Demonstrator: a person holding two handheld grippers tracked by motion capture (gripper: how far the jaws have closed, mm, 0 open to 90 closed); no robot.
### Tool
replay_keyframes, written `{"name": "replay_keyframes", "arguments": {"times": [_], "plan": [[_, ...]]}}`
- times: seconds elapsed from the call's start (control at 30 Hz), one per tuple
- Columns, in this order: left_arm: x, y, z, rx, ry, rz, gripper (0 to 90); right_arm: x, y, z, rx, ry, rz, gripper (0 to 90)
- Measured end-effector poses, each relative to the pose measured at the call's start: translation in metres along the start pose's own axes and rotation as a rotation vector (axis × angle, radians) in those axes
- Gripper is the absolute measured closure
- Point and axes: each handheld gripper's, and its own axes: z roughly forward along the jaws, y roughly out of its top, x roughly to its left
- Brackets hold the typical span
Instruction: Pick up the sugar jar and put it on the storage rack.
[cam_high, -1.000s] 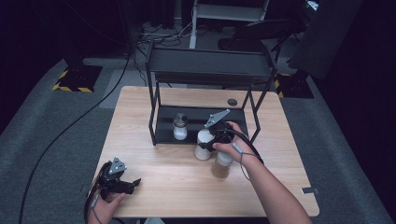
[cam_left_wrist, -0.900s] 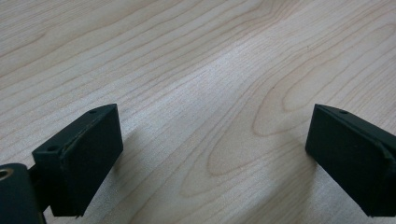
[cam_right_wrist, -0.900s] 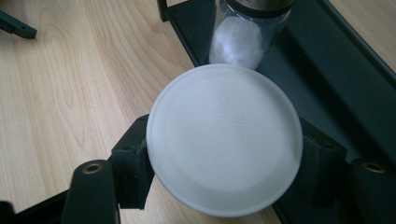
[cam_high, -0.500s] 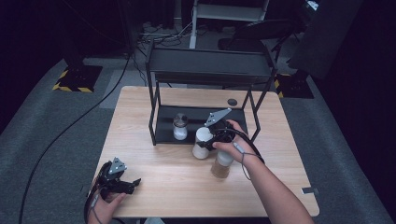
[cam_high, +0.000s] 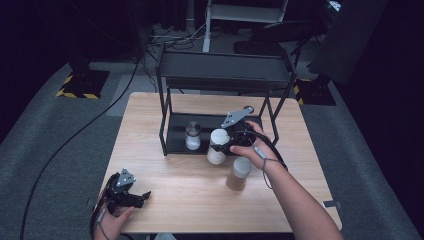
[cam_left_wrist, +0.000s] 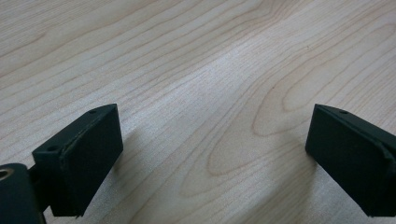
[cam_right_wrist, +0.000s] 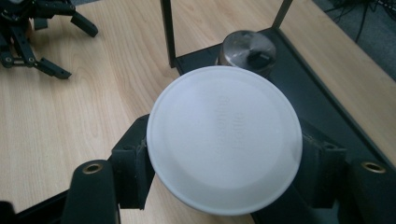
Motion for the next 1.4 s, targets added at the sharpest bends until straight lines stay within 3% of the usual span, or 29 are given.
{"name": "replay_keyframes", "arguments": {"times": [0.3, 0.6, 0.9, 1.4], "plan": [[0.000, 0.000, 0.000, 0.001, 0.000, 0.000, 3.4, -0.005, 0.010, -0.012, -0.016, -0.028, 0.000, 33.2], [0.000, 0.000, 0.000, -0.001, 0.000, -0.001, 3.4, -0.018, 0.014, -0.010, -0.026, -0.038, 0.026, 33.2], [0.000, 0.000, 0.000, -0.001, 0.000, -0.001, 3.4, -0.033, 0.013, 0.001, -0.037, -0.060, 0.056, 33.2], [0.000, 0.000, 0.000, 0.000, -0.001, -0.002, 3.4, -0.049, 0.007, 0.036, 0.008, -0.087, 0.099, 33.2]]}}
